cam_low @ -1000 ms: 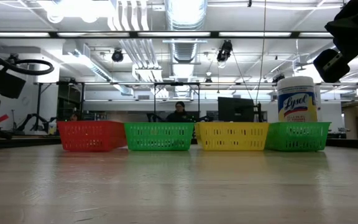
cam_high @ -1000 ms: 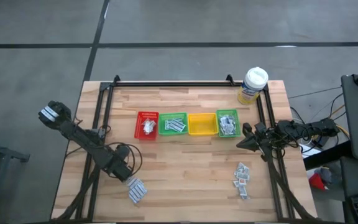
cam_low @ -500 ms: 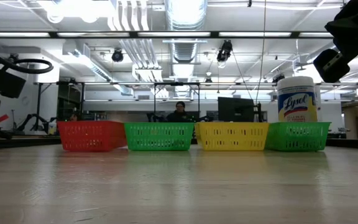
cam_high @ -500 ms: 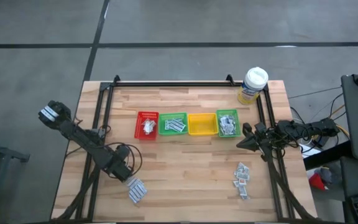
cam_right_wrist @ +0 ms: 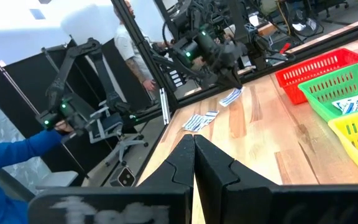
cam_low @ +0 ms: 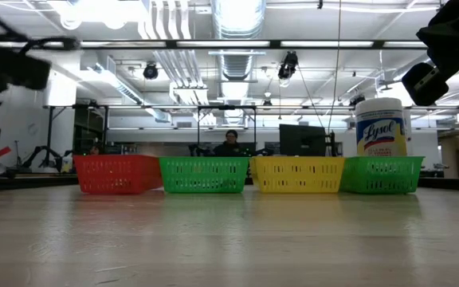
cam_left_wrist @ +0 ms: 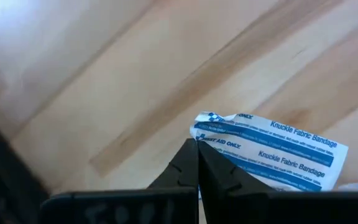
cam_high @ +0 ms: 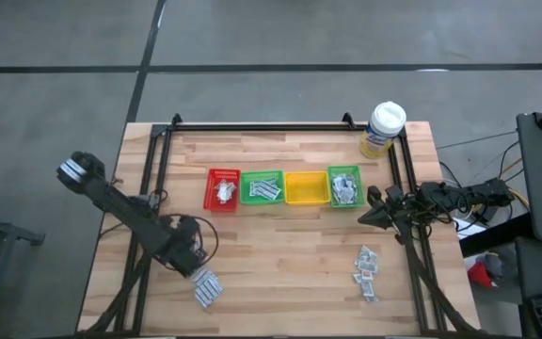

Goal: Pick & Place First Aid Supplies
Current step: Put the blue bandage into the left green bin

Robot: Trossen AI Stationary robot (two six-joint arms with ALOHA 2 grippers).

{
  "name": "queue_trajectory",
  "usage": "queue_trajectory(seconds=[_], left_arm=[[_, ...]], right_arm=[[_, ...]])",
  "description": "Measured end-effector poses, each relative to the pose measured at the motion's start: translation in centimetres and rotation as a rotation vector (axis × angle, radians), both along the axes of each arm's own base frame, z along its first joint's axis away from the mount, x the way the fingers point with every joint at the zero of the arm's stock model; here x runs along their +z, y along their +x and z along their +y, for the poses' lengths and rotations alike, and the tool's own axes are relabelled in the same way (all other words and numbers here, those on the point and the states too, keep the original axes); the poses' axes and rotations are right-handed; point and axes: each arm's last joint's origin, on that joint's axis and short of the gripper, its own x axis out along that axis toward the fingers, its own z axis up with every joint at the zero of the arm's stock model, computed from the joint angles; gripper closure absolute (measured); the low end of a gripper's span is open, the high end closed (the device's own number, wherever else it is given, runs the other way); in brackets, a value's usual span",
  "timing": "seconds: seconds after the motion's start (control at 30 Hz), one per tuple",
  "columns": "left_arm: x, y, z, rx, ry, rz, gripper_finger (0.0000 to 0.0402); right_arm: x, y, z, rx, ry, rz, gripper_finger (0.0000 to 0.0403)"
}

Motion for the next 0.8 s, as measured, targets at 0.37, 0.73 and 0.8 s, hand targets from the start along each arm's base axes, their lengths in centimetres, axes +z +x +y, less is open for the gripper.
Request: queue_trajectory(seconds=[0.37, 0.73, 0.8], left_arm=[[3.3, 2.4, -0.9, -0.230, 0.087, -0.438, 0.0401], [5.4, 4.8, -2.2, -0.372, 0.275, -0.768, 0.0401], [5.9, 5.1, -2.2, -0.302, 0.347, -0.836, 0.0401]], right_arm=[[0.0, 0.0, 0.0, 0.000, -0.003, 0.000, 0.0394], [0.0, 0.0, 0.0, 0.000, -0.003, 0.001, 0.0394], [0.0, 0.0, 0.0, 0.000, -0.003, 0.001, 0.0394]])
